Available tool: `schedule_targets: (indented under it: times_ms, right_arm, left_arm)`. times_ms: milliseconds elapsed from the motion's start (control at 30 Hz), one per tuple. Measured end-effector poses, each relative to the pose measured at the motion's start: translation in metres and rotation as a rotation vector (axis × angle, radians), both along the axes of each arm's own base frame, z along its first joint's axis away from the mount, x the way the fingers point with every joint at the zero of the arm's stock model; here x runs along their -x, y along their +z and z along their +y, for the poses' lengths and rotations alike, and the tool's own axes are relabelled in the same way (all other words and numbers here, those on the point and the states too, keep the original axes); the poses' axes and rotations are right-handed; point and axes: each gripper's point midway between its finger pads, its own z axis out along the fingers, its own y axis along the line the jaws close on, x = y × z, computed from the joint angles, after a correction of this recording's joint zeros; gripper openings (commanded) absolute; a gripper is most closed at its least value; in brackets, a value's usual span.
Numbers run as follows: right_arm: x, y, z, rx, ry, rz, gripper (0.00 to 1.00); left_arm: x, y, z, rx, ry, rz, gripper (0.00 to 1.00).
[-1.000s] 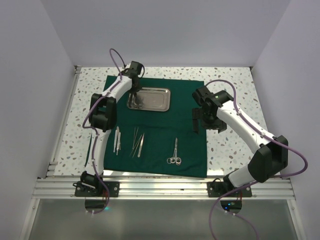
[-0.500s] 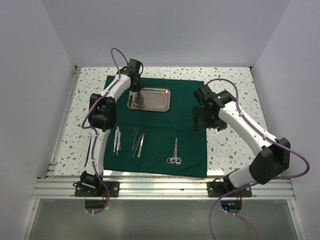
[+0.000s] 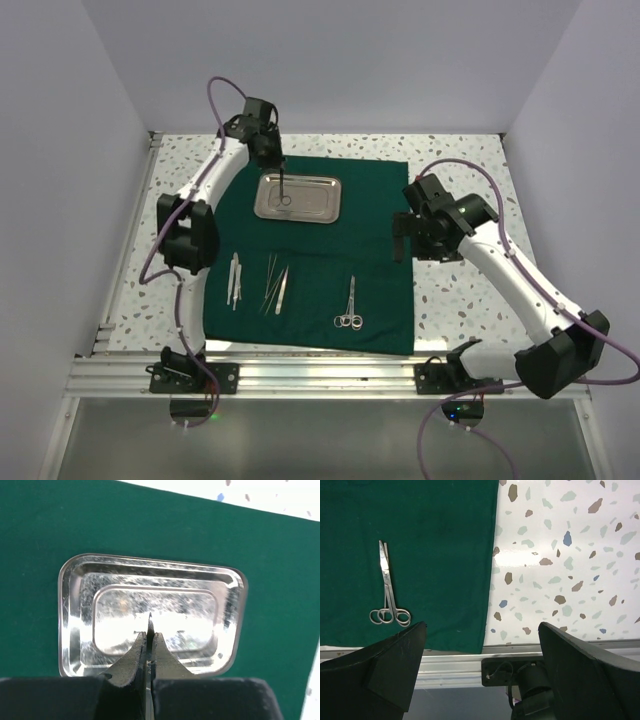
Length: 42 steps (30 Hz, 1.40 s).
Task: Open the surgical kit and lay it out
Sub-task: Pick up the medical item from the container, then place the medical item in the surgical kit.
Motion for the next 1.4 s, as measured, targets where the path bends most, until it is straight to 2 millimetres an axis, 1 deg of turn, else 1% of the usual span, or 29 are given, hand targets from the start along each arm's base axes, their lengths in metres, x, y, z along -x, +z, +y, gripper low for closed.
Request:
schedule_targets:
  times_ms: [133, 167, 233, 267, 333, 400, 433, 500, 533, 567, 600, 633, 667, 800, 833, 867, 933, 967, 1033, 1067, 1100, 1200, 1267, 1333, 1400]
  right_arm:
    - [0.004, 0.004, -0.002, -0.009, 0.005, -0.020, 0.98]
    - [0.005, 0.005, -0.003, -0.011, 0.006, -0.026, 0.99]
    - [0.006, 0.008, -0.004, -0.015, 0.008, -0.037, 0.99]
    - [0.006, 0.009, -0.004, -0.018, 0.008, -0.043, 0.98]
    - [0.007, 0.012, -0.004, -0.024, 0.008, -0.054, 0.98]
    - [0.008, 0.015, -0.004, -0.033, 0.008, -0.066, 0.98]
    - [0.009, 0.017, -0.005, -0.038, 0.009, -0.072, 0.98]
    - [0.012, 0.019, -0.005, -0.048, 0.011, -0.079, 0.98]
    - [0.013, 0.020, -0.005, -0.050, 0.011, -0.081, 0.98]
    - [0.015, 0.021, -0.006, -0.051, 0.011, -0.084, 0.98]
    - [0.016, 0.022, -0.007, -0.053, 0.012, -0.088, 0.98]
    - [0.018, 0.023, -0.008, -0.056, 0.011, -0.094, 0.98]
    - [0.021, 0.025, -0.010, -0.058, 0.011, -0.100, 0.99]
    - [0.037, 0.026, -0.019, -0.063, 0.011, -0.109, 0.98]
    - [0.042, 0.026, -0.021, -0.061, 0.011, -0.107, 0.99]
    - [0.046, 0.026, -0.023, -0.061, 0.011, -0.106, 0.98]
    - [0.053, 0.026, -0.027, -0.063, 0.011, -0.108, 0.98]
    - [0.056, 0.028, -0.028, -0.067, 0.011, -0.116, 0.98]
    - [0.059, 0.031, -0.030, -0.074, 0.010, -0.130, 0.98]
    - [0.060, 0.032, -0.031, -0.079, 0.010, -0.138, 0.98]
    - [0.061, 0.033, -0.032, -0.082, 0.010, -0.144, 0.98]
    - [0.063, 0.037, -0.032, -0.096, 0.009, -0.167, 0.99]
    - [0.064, 0.041, -0.030, -0.118, 0.012, -0.183, 0.98]
    - [0.063, 0.049, -0.027, -0.150, 0.012, -0.214, 0.98]
    - [0.059, 0.065, -0.020, -0.204, 0.014, -0.268, 0.98]
  left_arm:
    - [0.018, 0.034, -0.009, 0.026, -0.030, -0.029, 0.00]
    - [0.025, 0.037, -0.012, 0.027, -0.037, -0.031, 0.00]
    - [0.051, 0.041, -0.025, 0.024, -0.060, -0.016, 0.00]
    - [0.067, 0.040, -0.035, 0.021, -0.073, -0.005, 0.00]
    - [0.104, 0.036, -0.063, 0.023, -0.101, 0.019, 0.00]
    - [0.150, 0.025, -0.097, 0.025, -0.146, 0.039, 0.00]
    - [0.180, 0.016, -0.117, 0.021, -0.177, 0.059, 0.00]
    - [0.222, 0.000, -0.143, 0.006, -0.219, 0.092, 0.00]
    - [0.241, -0.008, -0.156, -0.002, -0.243, 0.108, 0.00]
    - [0.257, -0.016, -0.164, -0.012, -0.254, 0.122, 0.00]
    - [0.267, -0.021, -0.169, -0.020, -0.256, 0.131, 0.00]
    - [0.274, -0.023, -0.172, -0.025, -0.249, 0.133, 0.00]
    - [0.276, -0.024, -0.174, -0.027, -0.239, 0.128, 0.00]
    - [0.276, -0.025, -0.187, -0.011, -0.195, 0.092, 0.01]
    - [0.277, -0.028, -0.190, -0.007, -0.188, 0.092, 0.09]
    - [0.278, -0.033, -0.193, -0.009, -0.184, 0.096, 0.25]
    - [0.282, -0.046, -0.198, -0.022, -0.179, 0.116, 0.36]
    - [0.284, -0.051, -0.200, -0.030, -0.176, 0.125, 0.43]
    - [0.289, -0.058, -0.201, -0.047, -0.174, 0.137, 0.46]
    - [0.291, -0.057, -0.202, -0.052, -0.173, 0.137, 0.49]
    - [0.291, -0.055, -0.202, -0.057, -0.169, 0.133, 0.54]
    - [0.289, -0.040, -0.202, -0.066, -0.163, 0.101, 0.60]
    - [0.286, -0.021, -0.195, -0.081, -0.156, 0.065, 0.64]
    - [0.280, 0.008, -0.183, -0.095, -0.146, 0.001, 0.66]
    - [0.275, 0.046, -0.162, -0.103, -0.131, -0.083, 0.69]
